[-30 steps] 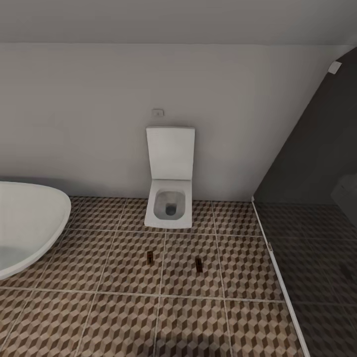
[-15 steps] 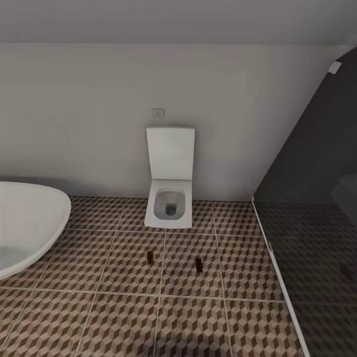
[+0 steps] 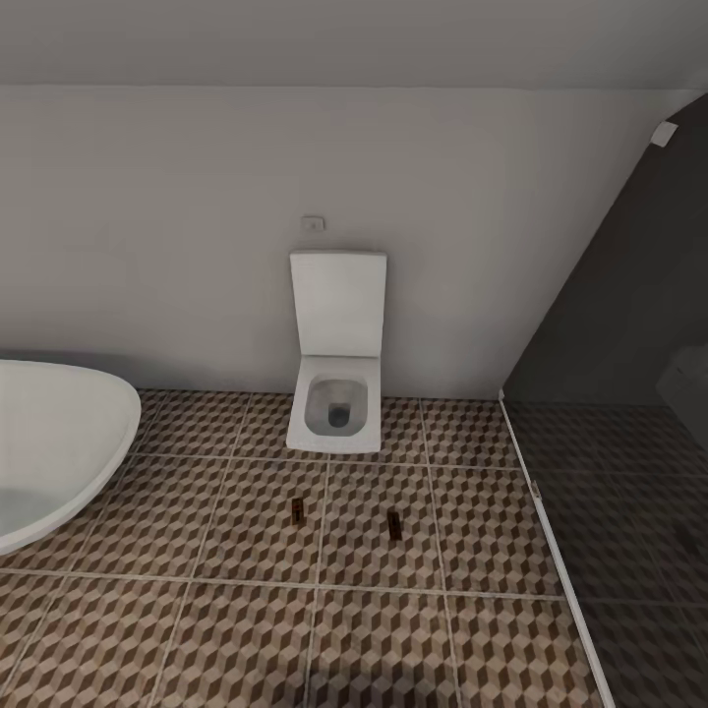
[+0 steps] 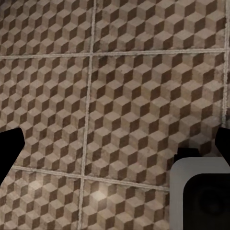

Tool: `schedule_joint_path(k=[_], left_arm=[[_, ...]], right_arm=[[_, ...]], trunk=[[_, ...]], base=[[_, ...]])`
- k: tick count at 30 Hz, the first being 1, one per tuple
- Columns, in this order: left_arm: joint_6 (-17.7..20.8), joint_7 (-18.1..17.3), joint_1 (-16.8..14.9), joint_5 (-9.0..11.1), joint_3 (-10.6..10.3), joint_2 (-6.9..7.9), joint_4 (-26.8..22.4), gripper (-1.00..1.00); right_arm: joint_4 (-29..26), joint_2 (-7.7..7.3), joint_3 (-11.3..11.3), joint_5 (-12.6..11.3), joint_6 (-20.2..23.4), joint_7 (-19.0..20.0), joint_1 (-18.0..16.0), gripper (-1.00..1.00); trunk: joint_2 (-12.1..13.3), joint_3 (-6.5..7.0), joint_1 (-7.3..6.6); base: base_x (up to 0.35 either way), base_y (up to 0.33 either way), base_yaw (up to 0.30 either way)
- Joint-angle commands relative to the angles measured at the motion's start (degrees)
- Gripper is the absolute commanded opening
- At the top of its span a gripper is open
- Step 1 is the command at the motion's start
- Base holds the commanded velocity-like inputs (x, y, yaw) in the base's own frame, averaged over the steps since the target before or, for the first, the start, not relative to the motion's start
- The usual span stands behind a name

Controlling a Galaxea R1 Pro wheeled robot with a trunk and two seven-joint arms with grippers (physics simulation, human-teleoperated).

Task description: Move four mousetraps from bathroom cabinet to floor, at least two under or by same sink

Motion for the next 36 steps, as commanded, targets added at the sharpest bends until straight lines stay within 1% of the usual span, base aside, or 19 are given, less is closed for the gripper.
schedule_joint_path(k=[1,36], left_arm=[[-0.25,0.25,-0.07,0.15,-0.49,-0.03,0.18,1.0],[-0.25,0.25,-0.07,0.15,-0.49,-0.03,0.18,1.0]], right_arm=[[0.06,-0.01,0.16,-0.21,-0.19,0.22,-0.03,1.0],[0.04,0.04,0.17,-0.19,-0.19,0.22,-0.03,1.0]], trunk=[[-0.09,-0.08,0.03],[-0.09,-0.08,0.03]], base=[[0.0,0.0,0.0],[0.0,0.0,0.0]])
